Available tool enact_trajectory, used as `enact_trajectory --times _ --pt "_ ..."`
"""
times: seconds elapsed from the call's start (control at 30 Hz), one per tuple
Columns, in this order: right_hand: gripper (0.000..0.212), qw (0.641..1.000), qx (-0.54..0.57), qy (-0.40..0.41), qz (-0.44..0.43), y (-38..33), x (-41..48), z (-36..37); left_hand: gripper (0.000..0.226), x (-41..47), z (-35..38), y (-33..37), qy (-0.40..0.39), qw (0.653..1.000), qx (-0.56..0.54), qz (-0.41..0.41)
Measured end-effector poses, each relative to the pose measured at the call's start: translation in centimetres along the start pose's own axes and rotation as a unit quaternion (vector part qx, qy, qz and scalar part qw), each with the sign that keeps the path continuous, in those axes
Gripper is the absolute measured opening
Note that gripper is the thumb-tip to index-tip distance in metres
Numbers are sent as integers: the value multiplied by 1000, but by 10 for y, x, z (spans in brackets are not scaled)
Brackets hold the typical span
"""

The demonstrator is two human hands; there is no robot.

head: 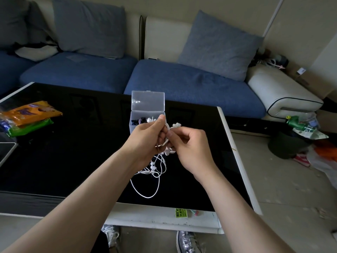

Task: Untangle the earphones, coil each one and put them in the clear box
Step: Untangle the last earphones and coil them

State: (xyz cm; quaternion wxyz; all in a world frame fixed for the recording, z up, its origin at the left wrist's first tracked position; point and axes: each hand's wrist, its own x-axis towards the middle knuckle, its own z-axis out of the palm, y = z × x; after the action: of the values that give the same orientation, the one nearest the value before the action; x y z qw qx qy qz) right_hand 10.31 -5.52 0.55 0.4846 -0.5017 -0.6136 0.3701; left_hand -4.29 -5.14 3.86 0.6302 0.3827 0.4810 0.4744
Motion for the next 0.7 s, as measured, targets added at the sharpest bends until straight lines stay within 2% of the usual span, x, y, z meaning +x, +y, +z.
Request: enact_trajectory --times 0.27,0.5,0.7 --pt "15 999 -27 37 -16 4 6 10 40 1 8 -1 27 997 52 48" --pt "16 994 -83 44 -47 -2 2 15 44 4 -3 3 -4 998 50 44" --pt "19 992 -91 70 -54 -8 4 13 43 9 -11 -5 39 992 78 88"
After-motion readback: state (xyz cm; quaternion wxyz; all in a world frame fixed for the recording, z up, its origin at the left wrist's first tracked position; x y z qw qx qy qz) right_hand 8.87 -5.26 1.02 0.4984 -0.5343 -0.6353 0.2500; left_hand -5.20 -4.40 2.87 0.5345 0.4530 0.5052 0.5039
